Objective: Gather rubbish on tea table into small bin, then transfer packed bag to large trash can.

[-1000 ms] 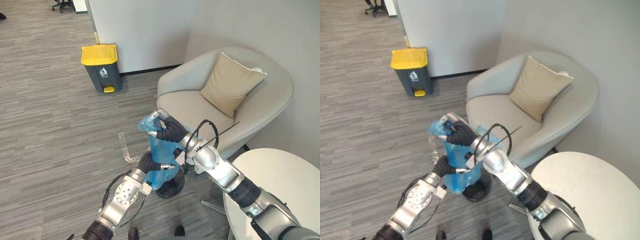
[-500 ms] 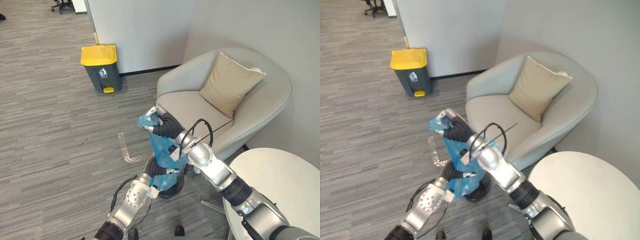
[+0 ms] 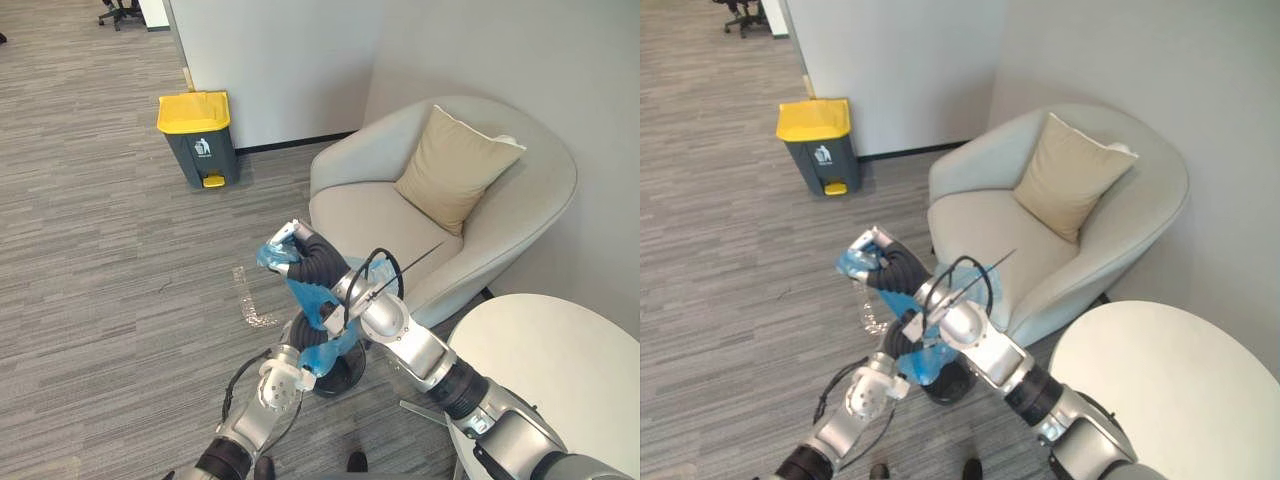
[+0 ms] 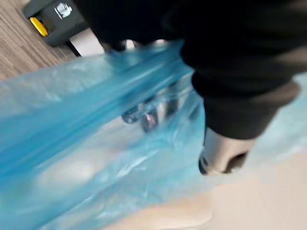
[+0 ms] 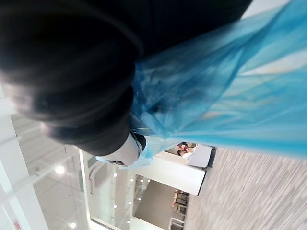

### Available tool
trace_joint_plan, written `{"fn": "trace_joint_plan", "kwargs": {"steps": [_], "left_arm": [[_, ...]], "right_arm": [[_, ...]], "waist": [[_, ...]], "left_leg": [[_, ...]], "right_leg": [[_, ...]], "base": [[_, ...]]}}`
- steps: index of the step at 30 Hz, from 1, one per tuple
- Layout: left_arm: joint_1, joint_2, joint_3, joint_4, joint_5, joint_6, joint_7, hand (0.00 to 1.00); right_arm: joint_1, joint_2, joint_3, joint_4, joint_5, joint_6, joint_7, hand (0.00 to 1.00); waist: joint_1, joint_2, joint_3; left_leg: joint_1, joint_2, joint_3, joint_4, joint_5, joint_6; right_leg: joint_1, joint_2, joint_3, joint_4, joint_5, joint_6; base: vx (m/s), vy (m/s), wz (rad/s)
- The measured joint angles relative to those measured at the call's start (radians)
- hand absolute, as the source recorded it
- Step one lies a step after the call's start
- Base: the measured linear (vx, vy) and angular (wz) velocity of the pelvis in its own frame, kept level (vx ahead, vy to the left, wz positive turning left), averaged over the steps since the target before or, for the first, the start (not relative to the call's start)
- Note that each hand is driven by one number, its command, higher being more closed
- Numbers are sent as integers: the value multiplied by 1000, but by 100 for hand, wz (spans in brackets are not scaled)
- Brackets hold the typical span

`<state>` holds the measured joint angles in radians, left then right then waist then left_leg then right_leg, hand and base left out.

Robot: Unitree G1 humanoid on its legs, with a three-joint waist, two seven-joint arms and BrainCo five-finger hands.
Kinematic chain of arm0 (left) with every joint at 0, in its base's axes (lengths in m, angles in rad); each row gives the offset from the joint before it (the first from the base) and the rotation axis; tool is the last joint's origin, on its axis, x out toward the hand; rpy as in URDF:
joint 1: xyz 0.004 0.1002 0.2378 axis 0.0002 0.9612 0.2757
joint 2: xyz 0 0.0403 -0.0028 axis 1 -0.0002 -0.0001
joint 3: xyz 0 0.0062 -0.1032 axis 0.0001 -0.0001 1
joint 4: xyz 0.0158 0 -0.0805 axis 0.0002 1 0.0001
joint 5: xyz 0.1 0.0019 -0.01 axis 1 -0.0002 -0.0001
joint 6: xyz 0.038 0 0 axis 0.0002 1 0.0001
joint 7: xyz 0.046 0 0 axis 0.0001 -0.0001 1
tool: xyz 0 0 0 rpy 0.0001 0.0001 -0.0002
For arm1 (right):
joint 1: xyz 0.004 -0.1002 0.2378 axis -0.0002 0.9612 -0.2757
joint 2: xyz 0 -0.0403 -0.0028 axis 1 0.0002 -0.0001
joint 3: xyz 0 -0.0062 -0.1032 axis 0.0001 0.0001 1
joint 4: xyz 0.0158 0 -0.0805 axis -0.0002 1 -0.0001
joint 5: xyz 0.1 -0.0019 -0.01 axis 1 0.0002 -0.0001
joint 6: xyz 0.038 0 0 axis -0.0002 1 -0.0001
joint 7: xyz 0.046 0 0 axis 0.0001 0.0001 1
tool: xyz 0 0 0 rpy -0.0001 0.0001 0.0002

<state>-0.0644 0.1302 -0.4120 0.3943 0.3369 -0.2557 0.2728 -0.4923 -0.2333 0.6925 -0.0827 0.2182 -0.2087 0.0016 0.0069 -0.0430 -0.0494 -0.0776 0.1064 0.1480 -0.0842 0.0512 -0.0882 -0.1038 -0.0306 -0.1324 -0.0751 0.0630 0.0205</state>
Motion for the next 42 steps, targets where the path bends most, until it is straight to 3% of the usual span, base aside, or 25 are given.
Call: {"fn": "trace_joint_plan", "kwargs": {"steps": [6,10,15,16,20,32,38,42], "left_arm": [[0,-9,4,-25,-76,28,-4,100],[6,-24,24,-64,-106,32,-14,100],[6,-33,42,-149,-141,31,-14,100],[7,-36,42,-155,-145,31,-14,100],[10,-38,42,-191,-164,30,-14,100],[47,-71,88,-270,-187,28,-13,100],[125,-71,162,-328,-223,22,6,100],[172,-71,190,-327,-224,22,6,100]], "right_arm": [[116,34,17,-62,-8,-23,28,100],[182,42,17,-60,-75,-36,39,100],[259,39,16,-46,-239,-39,31,100],[277,39,16,-31,-278,-40,24,0],[308,38,4,3,-381,-40,13,0],[347,43,-99,3,-635,-72,-118,0],[419,43,-303,-141,-691,-68,-235,0],[471,51,-374,-180,-721,-69,-290,0]], "waist": [[-2,3,2],[-2,5,4],[-3,8,6],[-5,10,9],[-7,9,11],[-9,11,12],[-14,9,13],[-17,9,13]], "left_leg": [[0,1,0,0,0,0],[1,1,-1,0,0,0],[6,1,-5,0,0,0],[12,1,-10,0,0,0],[9,1,-18,-1,0,0],[31,-19,-20,-18,-2,2],[35,-29,-18,-18,-6,9],[35,-31,-18,-18,-7,11]], "right_leg": [[1,-2,1,0,0,0],[2,-3,1,0,0,0],[10,-4,-3,0,-1,1],[19,-5,-7,0,-4,4],[20,-6,-13,0,-6,7],[32,-20,-22,8,-19,25],[32,-31,-21,14,-24,32],[32,-33,-21,15,-25,34]], "base": [[0,0,0],[0,0,0],[0,0,2],[0,0,9],[-1,1,7],[10,5,1],[0,0,0],[0,0,0]]}}
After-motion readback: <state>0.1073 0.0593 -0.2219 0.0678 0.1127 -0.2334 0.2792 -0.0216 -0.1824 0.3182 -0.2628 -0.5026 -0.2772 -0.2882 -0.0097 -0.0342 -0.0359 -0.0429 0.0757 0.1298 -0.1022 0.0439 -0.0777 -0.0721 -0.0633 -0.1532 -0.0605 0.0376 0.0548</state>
